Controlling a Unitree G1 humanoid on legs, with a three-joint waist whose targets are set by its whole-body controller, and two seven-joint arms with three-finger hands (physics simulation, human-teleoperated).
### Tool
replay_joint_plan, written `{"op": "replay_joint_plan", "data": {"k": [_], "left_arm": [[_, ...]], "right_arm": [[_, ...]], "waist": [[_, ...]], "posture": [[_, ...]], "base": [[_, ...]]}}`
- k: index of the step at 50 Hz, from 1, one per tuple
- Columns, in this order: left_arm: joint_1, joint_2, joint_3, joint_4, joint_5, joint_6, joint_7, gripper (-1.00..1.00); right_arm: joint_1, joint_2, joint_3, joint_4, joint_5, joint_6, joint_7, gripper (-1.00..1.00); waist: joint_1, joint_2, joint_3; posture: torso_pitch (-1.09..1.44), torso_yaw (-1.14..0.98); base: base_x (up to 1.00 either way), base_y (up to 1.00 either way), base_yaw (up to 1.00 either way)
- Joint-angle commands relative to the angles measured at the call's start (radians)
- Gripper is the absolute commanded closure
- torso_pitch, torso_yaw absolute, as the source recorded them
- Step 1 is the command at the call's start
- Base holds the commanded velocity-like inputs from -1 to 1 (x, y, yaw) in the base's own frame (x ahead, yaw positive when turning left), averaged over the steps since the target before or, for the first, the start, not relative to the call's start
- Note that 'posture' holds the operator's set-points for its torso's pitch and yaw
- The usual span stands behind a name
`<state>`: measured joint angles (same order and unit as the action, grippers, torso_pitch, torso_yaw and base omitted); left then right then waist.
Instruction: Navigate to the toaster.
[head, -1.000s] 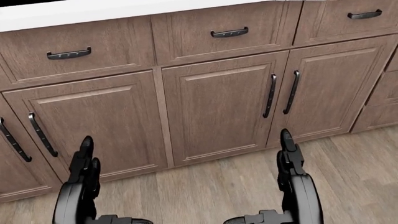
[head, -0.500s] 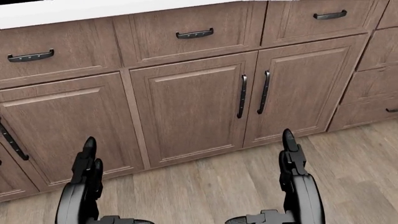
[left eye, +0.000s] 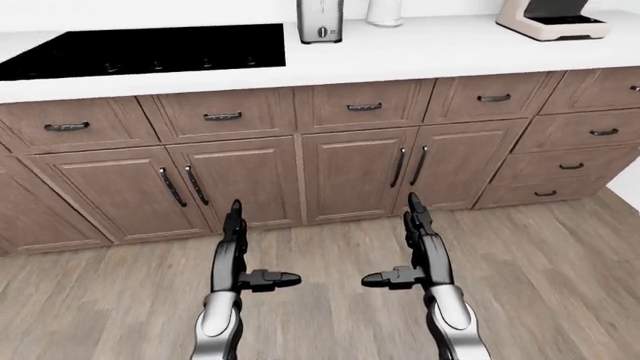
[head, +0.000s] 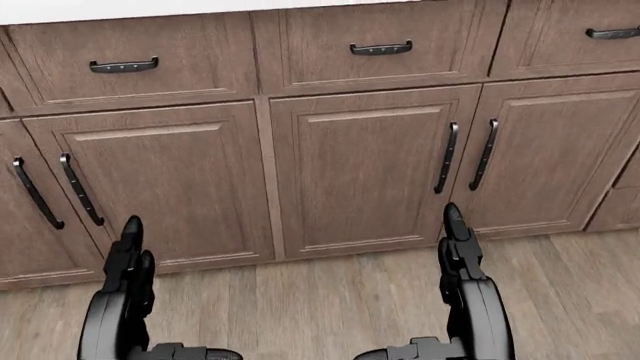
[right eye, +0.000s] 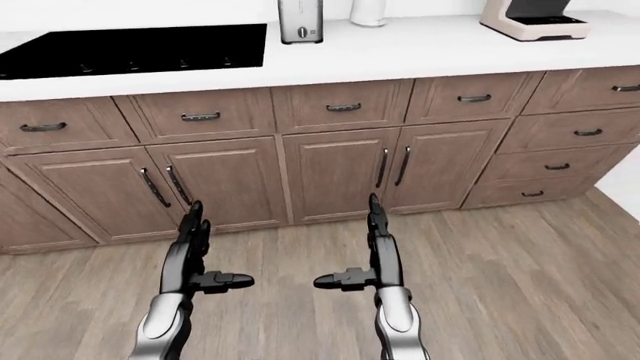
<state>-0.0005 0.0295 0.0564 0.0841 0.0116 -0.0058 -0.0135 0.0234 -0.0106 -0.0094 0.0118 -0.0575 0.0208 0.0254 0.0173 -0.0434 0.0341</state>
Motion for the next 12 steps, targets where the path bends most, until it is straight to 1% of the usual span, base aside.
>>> {"op": "replay_joint_plan", "data": {"k": [1, 2, 3, 4, 5, 6, 7, 9, 10, 11, 12], "left_arm": [[-0.016, -0.003, -0.006, -0.036, -0.001, -0.027, 0.001, -1.00], [-0.016, -0.003, -0.006, -0.036, -0.001, -0.027, 0.001, -1.00], [-0.016, -0.003, -0.006, -0.035, -0.001, -0.027, 0.001, -1.00], [-0.016, -0.003, -0.006, -0.035, -0.002, -0.027, 0.000, -1.00], [-0.016, -0.002, -0.006, -0.035, -0.001, -0.027, 0.000, -1.00], [-0.016, -0.003, -0.006, -0.035, -0.002, -0.027, 0.000, -1.00], [-0.016, -0.003, -0.006, -0.035, -0.002, -0.027, 0.000, -1.00], [-0.016, -0.003, -0.006, -0.035, -0.001, -0.028, 0.000, -1.00], [-0.016, -0.003, -0.006, -0.035, -0.002, -0.027, 0.000, -1.00], [-0.016, -0.003, -0.006, -0.035, -0.002, -0.027, 0.000, -1.00], [-0.019, -0.002, -0.006, -0.023, 0.002, -0.035, 0.001, -1.00]], "right_arm": [[-0.018, -0.006, -0.009, -0.040, 0.002, -0.033, -0.001, -1.00], [-0.019, -0.006, -0.009, -0.039, 0.002, -0.034, -0.001, -1.00], [-0.019, -0.006, -0.009, -0.039, 0.003, -0.032, -0.001, -1.00], [-0.020, -0.006, -0.010, -0.037, 0.003, -0.034, 0.000, -1.00], [-0.020, -0.007, -0.010, -0.037, 0.002, -0.035, 0.000, -1.00], [-0.019, -0.006, -0.010, -0.037, 0.003, -0.035, 0.000, -1.00], [-0.020, -0.006, -0.009, -0.039, 0.003, -0.033, 0.000, -1.00], [-0.021, -0.006, -0.007, -0.036, -0.002, -0.032, -0.002, -1.00], [-0.022, -0.006, -0.007, -0.033, -0.003, -0.033, -0.002, -1.00], [-0.024, -0.007, -0.008, -0.026, -0.005, -0.036, -0.003, -1.00], [-0.023, -0.006, -0.008, -0.029, -0.008, -0.033, -0.006, -1.00]], "waist": [[-0.003, -0.016, -0.012], [-0.001, -0.009, -0.008], [-0.005, 0.010, -0.011], [0.000, 0.003, -0.007], [0.003, -0.002, -0.011], [0.004, 0.000, -0.017], [0.004, 0.005, -0.020], [-0.006, 0.022, -0.013], [-0.008, 0.031, -0.011], [-0.021, 0.039, -0.004], [-0.025, 0.047, -0.011]], "posture": [[0.00, 0.00], [0.00, 0.00], [0.00, 0.00], [0.00, 0.00], [0.00, 0.00], [0.00, 0.00], [0.00, 0.00], [0.00, 0.00], [0.00, 0.00], [0.00, 0.00], [0.00, 0.00]], "base": [[0.00, 0.00, 0.76], [0.00, 0.00, 0.77], [0.00, 0.00, 0.77], [0.00, 0.00, 0.77], [0.00, 0.00, 0.75], [0.00, 0.00, 0.77], [0.00, 0.00, 0.76], [0.00, 0.00, 0.61], [0.00, 0.00, 0.34], [0.00, 0.00, 0.00], [0.00, 0.00, 0.00]]}}
